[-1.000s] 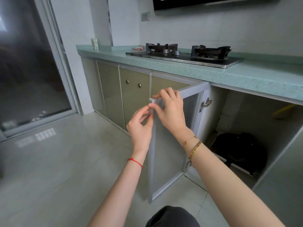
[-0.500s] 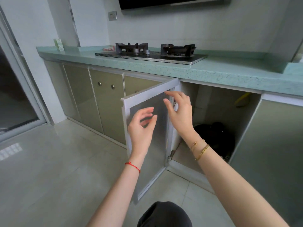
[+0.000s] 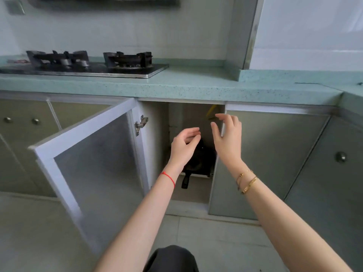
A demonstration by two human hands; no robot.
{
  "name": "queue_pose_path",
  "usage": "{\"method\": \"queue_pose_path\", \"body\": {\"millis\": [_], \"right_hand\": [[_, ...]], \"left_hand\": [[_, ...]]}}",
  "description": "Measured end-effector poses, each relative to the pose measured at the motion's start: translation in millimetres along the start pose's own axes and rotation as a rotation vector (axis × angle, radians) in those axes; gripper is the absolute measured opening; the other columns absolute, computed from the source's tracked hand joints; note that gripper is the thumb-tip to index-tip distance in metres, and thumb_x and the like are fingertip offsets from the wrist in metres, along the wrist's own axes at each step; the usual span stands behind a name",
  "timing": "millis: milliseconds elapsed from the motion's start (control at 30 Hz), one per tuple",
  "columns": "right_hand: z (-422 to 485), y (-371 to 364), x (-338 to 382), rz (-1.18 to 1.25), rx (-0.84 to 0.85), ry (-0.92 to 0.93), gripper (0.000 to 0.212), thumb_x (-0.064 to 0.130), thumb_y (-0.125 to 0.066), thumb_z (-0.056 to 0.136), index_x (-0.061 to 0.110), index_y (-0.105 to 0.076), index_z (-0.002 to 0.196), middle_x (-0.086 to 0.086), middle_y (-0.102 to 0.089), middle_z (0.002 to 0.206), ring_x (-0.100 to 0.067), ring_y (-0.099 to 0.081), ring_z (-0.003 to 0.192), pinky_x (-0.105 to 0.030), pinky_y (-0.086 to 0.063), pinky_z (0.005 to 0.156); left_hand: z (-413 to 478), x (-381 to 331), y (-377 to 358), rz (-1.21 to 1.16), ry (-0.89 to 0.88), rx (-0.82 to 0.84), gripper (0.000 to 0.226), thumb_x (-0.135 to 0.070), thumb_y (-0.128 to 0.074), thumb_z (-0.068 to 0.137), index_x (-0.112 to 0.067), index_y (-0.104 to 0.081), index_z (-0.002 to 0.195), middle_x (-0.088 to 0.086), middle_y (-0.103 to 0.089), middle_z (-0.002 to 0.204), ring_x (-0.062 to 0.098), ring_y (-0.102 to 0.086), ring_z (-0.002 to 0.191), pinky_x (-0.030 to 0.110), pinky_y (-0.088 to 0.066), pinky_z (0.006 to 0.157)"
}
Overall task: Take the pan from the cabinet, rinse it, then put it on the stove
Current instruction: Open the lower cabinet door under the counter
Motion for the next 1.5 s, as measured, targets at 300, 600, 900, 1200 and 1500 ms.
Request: {"method": "queue_pose_path", "body": {"millis": [300, 600, 900, 1200, 1500], "right_hand": [[42, 24, -49, -0.16, -0.008, -0.039, 0.034, 0.021, -0.06, 0.093, 0.018, -0.06, 0.127, -0.007, -0.056, 0.122, -0.024, -0.048, 0.114, -0.023, -0.034, 0.094], [55, 20, -61, -0.205, -0.022, -0.041, 0.037, 0.018, -0.06, 0.092, 0.017, -0.058, 0.129, -0.007, -0.056, 0.121, -0.026, -0.051, 0.111, -0.036, -0.044, 0.096], [40, 32, -45, -0.162, -0.018, -0.035, 0.038, 0.018, -0.061, 0.091, 0.018, -0.059, 0.129, -0.007, -0.055, 0.117, -0.025, -0.053, 0.108, -0.031, -0.045, 0.096], [-3, 92, -20, -0.124, -0.108, 0.015, 0.027, 0.029, -0.066, 0.089, 0.017, -0.057, 0.112, 0.001, -0.056, 0.111, -0.014, -0.057, 0.093, -0.029, -0.052, 0.077], [-47, 166, -9, -0.282, -0.207, 0.052, 0.036, 0.037, -0.071, 0.084, 0.012, -0.056, 0.106, 0.0, -0.056, 0.105, -0.015, -0.054, 0.087, -0.03, -0.051, 0.069]], "left_hand": [[70, 3, -88, -0.02, 0.059, 0.183, 0.05, -0.017, -0.056, 0.097, -0.015, -0.045, 0.145, 0.004, -0.053, 0.145, 0.012, -0.055, 0.125, 0.019, -0.04, 0.099], [95, 9, -110, 0.027, 0.114, 0.268, 0.065, -0.019, -0.053, 0.099, -0.017, -0.021, 0.155, 0.005, -0.027, 0.161, 0.021, -0.029, 0.147, 0.036, -0.028, 0.118], [76, 6, -97, -0.005, 0.111, 0.201, 0.032, -0.014, -0.046, 0.101, -0.008, -0.054, 0.131, 0.002, -0.061, 0.122, 0.014, -0.057, 0.115, 0.012, -0.041, 0.082], [-6, -18, -103, -0.024, 0.07, 0.28, 0.022, -0.032, -0.044, 0.101, -0.014, -0.057, 0.104, 0.007, -0.067, 0.111, 0.025, -0.063, 0.105, 0.041, -0.05, 0.097], [-83, -52, -131, -0.018, -0.062, 0.434, 0.01, -0.019, -0.05, 0.101, -0.015, -0.057, 0.107, 0.005, -0.065, 0.115, 0.015, -0.061, 0.11, 0.017, -0.047, 0.087]]}}
Point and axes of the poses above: each hand's wrist, its own z-axis towards the middle knuckle, its own y-axis out of the back of the hand, x = y × z, the point moved 3 cm from there along z, towards the middle knuckle
